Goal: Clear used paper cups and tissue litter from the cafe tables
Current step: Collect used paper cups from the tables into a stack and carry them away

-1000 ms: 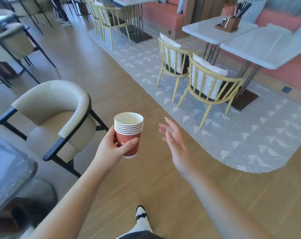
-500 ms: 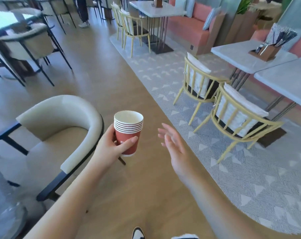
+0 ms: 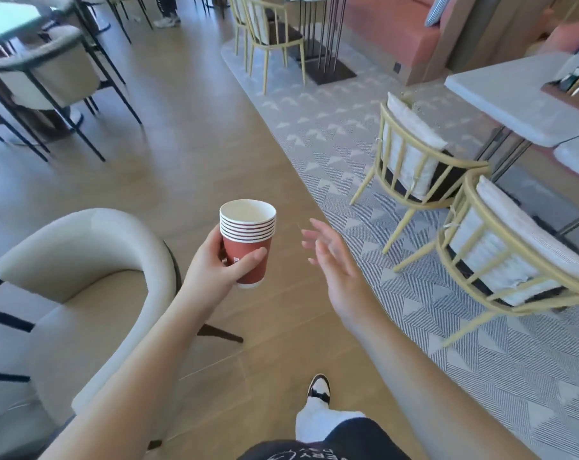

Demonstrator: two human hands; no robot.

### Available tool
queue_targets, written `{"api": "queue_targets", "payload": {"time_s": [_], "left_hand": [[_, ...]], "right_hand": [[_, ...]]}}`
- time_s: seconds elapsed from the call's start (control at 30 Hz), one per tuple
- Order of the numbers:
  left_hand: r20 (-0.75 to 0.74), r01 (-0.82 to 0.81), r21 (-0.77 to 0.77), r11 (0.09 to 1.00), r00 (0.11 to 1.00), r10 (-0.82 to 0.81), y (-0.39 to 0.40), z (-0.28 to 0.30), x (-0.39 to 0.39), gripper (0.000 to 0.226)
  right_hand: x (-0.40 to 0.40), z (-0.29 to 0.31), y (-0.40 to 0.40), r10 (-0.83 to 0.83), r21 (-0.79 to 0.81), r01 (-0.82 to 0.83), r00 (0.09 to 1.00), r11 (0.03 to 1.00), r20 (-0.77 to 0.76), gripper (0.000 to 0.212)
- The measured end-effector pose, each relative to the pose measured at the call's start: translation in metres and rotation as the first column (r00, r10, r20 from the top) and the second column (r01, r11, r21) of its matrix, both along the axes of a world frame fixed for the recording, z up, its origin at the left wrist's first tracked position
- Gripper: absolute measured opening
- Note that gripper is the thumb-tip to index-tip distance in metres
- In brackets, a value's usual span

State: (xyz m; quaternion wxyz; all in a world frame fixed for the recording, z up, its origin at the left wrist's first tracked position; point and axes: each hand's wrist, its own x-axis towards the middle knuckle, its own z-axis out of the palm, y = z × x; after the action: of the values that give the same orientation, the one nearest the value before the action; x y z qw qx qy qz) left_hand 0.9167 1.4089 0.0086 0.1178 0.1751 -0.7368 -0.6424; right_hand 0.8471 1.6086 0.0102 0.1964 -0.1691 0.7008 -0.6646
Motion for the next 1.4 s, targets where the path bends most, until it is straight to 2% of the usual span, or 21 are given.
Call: {"api": "queue_targets", "payload": {"time_s": [0.1,0.23,0.4,0.67,0.9,1.03,1.2,1.4], "left_hand": [[0.01,-0.02,-0.022,1.0,1.0,0.021,-0.007,0.008,-0.048,0.075],[0.001,-0.075,-0.008,0.997,0.997,0.075,-0.03,0.016,-0.1,0.067],[0.006,-0.142,-0.016,0.99,0.99,0.143,-0.077,0.015,-0.155,0.063],[-0.025,-0.208,-0.021,0.978,0.978,0.208,-0.196,-0.003,-0.247,0.062],[-0.029,-0.212,-0.039,0.977,0.977,0.211,-0.32,0.014,-0.323,0.054],[-0.072,-0.25,-0.037,0.968,0.966,0.247,-0.364,0.018,-0.37,0.053],[-0.068,-0.252,-0.021,0.968,0.966,0.25,-0.404,0.005,-0.44,0.067],[-0.036,-0.275,-0.036,0.961,0.961,0.274,-0.471,-0.005,-0.545,0.058]], "right_hand": [[-0.058,0.008,-0.009,-0.007,-0.04,0.006,1.0,0.999,-0.002,0.054],[-0.128,0.02,-0.036,0.03,-0.05,-0.029,1.0,0.998,0.008,0.043],[-0.193,0.02,-0.088,0.039,-0.089,-0.037,0.999,0.995,0.019,0.045],[-0.294,0.009,-0.216,0.101,-0.058,-0.103,0.994,0.993,-0.029,0.039],[-0.372,0.021,-0.326,0.105,-0.064,-0.108,0.994,0.992,-0.042,0.037],[-0.416,0.022,-0.371,0.1,-0.051,-0.103,0.993,0.993,-0.061,0.036],[-0.487,0.011,-0.424,0.124,-0.032,-0.127,0.989,0.991,-0.08,0.035],[-0.598,-0.006,-0.49,0.141,-0.075,-0.144,0.989,0.987,-0.048,0.033]]}}
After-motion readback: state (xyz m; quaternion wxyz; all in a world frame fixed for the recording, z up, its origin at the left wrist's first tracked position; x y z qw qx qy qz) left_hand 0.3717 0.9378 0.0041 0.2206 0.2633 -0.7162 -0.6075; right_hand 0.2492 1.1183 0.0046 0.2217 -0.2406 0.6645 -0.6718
